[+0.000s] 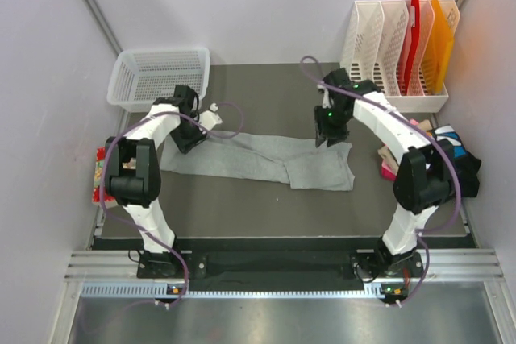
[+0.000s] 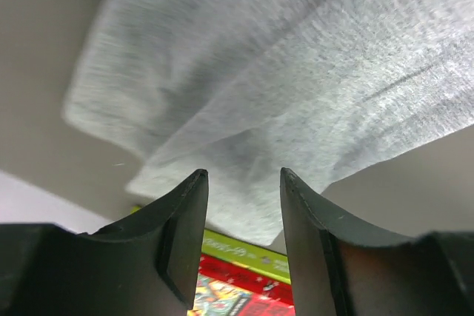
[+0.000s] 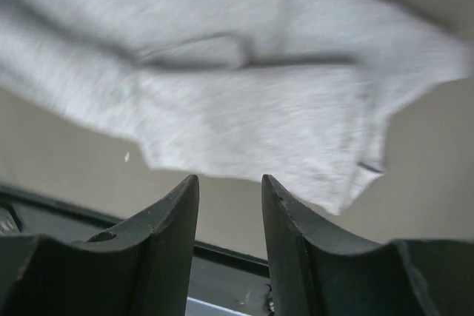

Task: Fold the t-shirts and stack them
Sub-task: Fold the tshirt

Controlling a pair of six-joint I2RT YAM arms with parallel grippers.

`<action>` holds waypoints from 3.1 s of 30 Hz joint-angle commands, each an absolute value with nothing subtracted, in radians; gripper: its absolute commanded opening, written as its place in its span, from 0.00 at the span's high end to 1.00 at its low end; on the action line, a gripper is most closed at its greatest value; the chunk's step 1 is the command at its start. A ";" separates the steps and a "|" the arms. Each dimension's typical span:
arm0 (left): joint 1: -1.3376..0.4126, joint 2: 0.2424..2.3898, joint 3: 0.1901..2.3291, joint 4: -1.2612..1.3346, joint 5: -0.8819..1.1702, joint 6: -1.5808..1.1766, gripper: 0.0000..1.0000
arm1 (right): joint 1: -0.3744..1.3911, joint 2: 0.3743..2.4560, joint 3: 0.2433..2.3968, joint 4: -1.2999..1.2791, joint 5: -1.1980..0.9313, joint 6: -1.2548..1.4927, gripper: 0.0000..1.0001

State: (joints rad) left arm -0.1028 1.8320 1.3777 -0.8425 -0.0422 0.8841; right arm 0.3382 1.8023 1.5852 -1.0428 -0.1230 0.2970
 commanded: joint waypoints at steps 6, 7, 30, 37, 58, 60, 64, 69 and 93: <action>-0.034 1.991 1.463 -0.802 -0.032 0.808 0.52 | 0.534 1.746 1.554 -1.008 -0.133 0.138 0.60; -0.023 2.005 1.465 -0.795 -0.038 0.808 0.53 | 0.535 1.759 1.563 -1.005 -0.136 0.140 0.60; 0.026 1.885 1.351 -0.778 -0.029 0.824 0.54 | 0.313 2.161 1.655 -0.871 -0.157 0.216 0.69; 0.017 1.901 1.409 -0.830 0.038 0.749 0.53 | 0.279 2.197 1.732 -0.893 -0.176 0.224 0.71; 0.267 1.994 1.637 -1.121 0.437 0.373 0.37 | 0.328 1.893 1.516 -0.894 -0.144 0.219 0.69; 0.282 2.019 1.634 -1.121 0.436 0.382 0.37 | 0.328 1.888 1.513 -0.896 -0.143 0.219 0.69; 0.285 2.068 1.626 -1.114 0.431 0.393 0.38 | 0.328 1.882 1.517 -0.900 -0.146 0.219 0.69; 0.285 2.100 1.621 -1.055 0.400 0.388 0.38 | 0.328 1.868 1.526 -0.910 -0.156 0.222 0.69; 0.291 2.181 1.658 -0.902 0.374 0.368 0.40 | 0.341 1.852 1.508 -0.922 -0.163 0.219 0.69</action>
State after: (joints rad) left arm 0.2863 2.1357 1.6474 -0.9737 0.3397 0.3862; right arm 0.3302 1.9045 1.5116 -0.9134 -0.1574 0.2279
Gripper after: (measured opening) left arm 0.606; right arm 0.306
